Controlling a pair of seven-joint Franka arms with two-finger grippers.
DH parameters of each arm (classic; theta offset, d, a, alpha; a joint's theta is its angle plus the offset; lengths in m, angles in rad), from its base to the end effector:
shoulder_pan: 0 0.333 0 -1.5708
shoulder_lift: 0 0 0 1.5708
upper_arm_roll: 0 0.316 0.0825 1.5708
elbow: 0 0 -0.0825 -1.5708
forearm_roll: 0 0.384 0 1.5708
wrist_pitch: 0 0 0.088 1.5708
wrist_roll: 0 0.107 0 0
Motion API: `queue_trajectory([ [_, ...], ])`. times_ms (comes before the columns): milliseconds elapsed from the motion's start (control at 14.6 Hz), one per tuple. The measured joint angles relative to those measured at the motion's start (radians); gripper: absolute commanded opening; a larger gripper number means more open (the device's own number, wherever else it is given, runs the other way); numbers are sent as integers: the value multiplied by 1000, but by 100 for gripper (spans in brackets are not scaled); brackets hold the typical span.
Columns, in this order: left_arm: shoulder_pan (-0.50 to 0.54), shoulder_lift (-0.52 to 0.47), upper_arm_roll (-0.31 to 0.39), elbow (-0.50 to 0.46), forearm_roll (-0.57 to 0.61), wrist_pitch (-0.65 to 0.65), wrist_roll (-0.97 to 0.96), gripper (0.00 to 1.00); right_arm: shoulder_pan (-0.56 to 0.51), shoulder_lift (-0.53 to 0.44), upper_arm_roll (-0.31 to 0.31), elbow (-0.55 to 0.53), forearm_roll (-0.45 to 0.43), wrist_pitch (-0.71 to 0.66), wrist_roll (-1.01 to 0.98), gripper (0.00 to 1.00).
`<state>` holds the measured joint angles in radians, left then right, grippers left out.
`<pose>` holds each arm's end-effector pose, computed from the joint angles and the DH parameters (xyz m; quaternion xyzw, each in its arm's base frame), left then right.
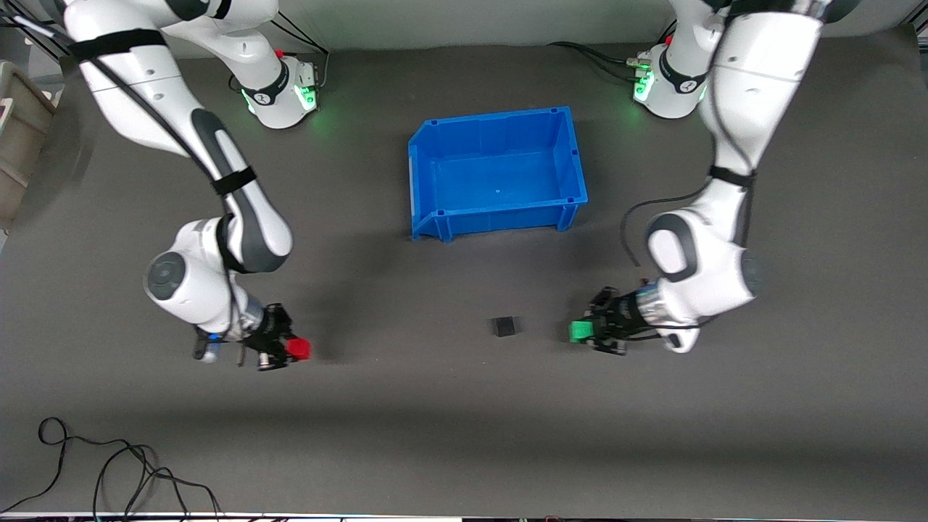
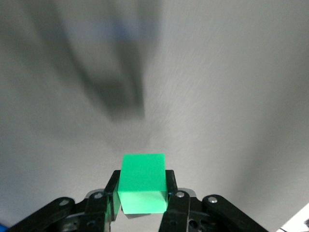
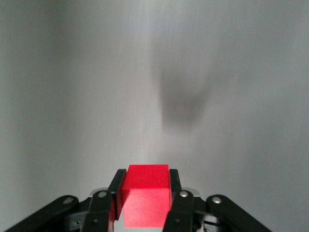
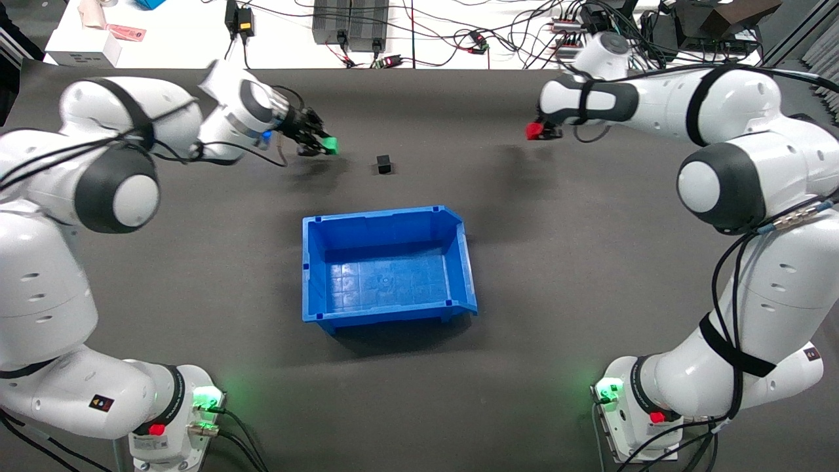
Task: Attach green and red cubes to black cube
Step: 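Carry the red cube with the right gripper while the left gripper carries green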
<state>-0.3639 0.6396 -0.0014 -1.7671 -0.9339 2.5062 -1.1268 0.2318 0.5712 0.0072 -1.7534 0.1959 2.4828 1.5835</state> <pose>0.6274 -0.2336 0.2080 0.6982 0.6551 -0.1611 0.2395 0.6614 0.1598 0.2597 -0.7306 0.6749 0.0054 0.1035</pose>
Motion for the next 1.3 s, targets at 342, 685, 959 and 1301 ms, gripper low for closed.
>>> queue_trajectory([
  [342, -90, 68, 1, 49, 0, 72, -108, 11, 166, 120, 3, 259, -74, -167, 209, 28],
  [685, -140, 95, 1, 59, 0, 120, -190, 11, 269, 275, 19, 436, -113, -192, 333, 28],
  [959, -171, 113, 1, 82, 0, 141, -250, 12, 338, 416, 22, 577, -219, -218, 487, 28],
  [1301, -211, 138, 1, 112, 0, 179, -292, 12, 359, 490, 52, 669, -225, -200, 562, 28],
])
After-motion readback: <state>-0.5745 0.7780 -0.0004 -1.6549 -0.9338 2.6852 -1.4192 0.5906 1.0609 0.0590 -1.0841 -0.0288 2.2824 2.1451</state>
